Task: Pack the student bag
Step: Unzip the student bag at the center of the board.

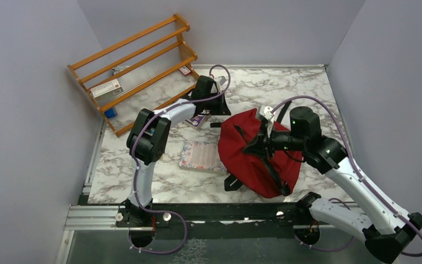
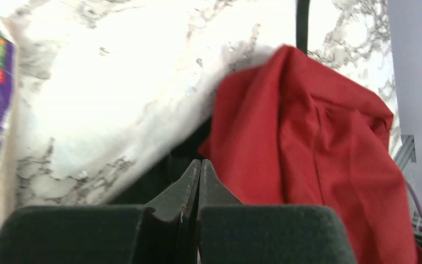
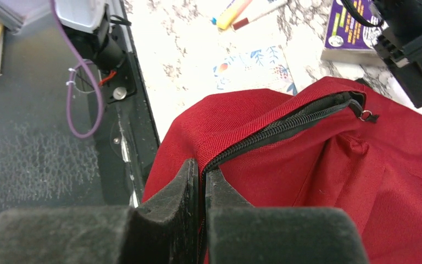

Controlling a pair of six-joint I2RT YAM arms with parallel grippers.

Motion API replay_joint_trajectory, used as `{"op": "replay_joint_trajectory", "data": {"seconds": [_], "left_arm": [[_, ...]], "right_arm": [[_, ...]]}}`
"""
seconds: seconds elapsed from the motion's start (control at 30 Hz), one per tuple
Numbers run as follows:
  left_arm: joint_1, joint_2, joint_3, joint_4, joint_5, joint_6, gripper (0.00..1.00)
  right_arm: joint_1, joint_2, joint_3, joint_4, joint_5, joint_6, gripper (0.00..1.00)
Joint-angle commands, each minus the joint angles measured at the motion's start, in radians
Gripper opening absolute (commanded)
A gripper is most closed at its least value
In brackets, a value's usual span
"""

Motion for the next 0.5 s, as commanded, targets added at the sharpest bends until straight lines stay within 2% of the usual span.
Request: {"op": "replay_joint_trajectory", "data": {"seconds": [0.0, 0.13, 0.33, 0.47], "left_arm": [[0.019, 0.06, 0.102, 0.02, -0.032, 0.035, 0.0], [0.019, 0.072, 0.175, -0.004, 0.002, 0.036, 0.02], [0.041, -0.002, 0.215, -0.058, 0.003, 0.021, 0.32], [0.087, -0.11, 0.167, -0.082, -0.029, 0.017, 0.38]], "right_arm": [[0.008, -0.043, 0.027, 0.067, -0.06, 0.021, 0.01], [0.009, 0.01, 0.033, 0.021, 0.048, 0.028, 0.01], [0.009, 0.096, 0.01, 0.02, 0.251, 0.116, 0.01], [0.008, 0.199, 0.003, 0.024, 0.459, 0.215, 0.01]]}}
